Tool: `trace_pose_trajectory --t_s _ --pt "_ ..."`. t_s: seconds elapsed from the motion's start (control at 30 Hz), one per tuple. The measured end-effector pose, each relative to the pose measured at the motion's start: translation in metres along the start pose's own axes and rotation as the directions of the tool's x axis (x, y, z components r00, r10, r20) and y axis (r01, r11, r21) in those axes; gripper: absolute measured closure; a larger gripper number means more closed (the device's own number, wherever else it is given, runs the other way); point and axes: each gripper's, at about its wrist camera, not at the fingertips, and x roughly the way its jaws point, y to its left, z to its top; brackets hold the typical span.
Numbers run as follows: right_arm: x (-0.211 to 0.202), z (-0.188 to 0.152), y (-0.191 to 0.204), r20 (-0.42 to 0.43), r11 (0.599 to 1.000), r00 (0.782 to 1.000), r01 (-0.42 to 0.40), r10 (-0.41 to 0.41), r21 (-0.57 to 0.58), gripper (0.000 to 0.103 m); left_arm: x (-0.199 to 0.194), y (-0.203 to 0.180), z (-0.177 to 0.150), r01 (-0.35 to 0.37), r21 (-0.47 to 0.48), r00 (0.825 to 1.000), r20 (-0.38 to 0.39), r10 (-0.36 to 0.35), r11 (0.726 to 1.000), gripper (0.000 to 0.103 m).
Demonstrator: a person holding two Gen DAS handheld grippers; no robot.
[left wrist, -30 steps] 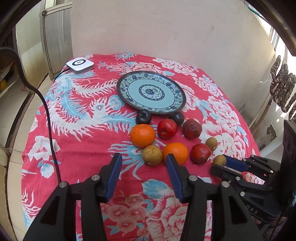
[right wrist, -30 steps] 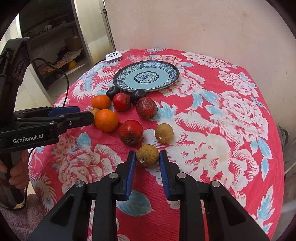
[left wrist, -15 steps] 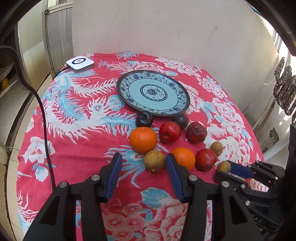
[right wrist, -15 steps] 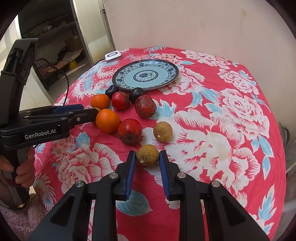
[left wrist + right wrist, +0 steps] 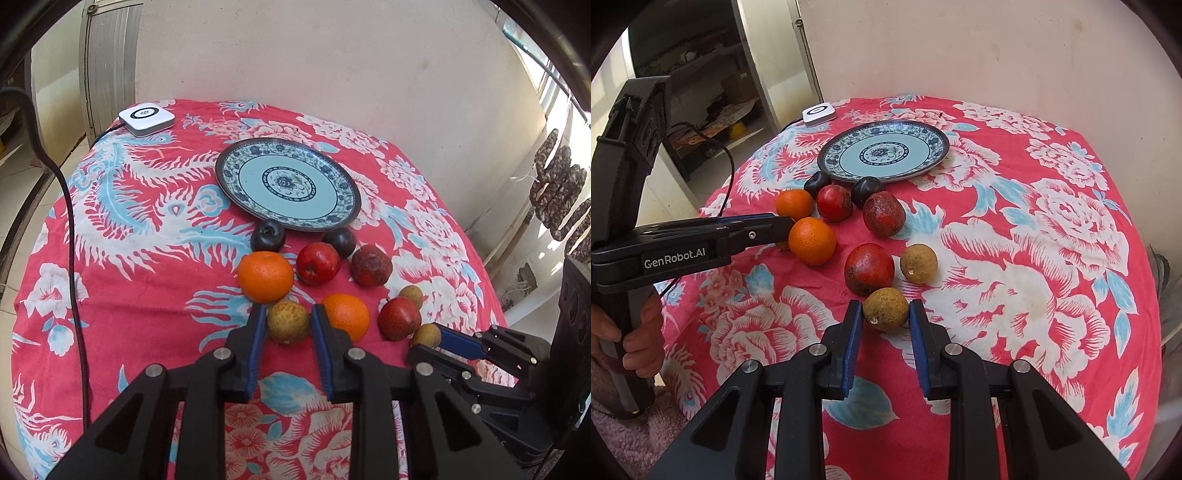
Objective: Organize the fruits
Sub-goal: 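Lift and carry the brown fruits toward the plate with both tools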
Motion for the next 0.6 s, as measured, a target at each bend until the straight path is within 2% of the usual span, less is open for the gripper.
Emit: trace_pose_trajectory --t_s 0.27,0.6 --pt "-0.005 0.001 0.004 0.015 1.0 1.0 0.0 0.0 -0.016 0.076 -0.015 -0.004 -0.005 0.005 0.025 1.0 0.005 -0.005 1.0 0.077" --pt "-0.013 0.007 0.002 0.029 1.0 0.999 -0.018 0.018 -0.019 0.076 -0.034 -0.003 0.007 -0.012 0.037 0.998 0.055 0.01 0.999 0.077"
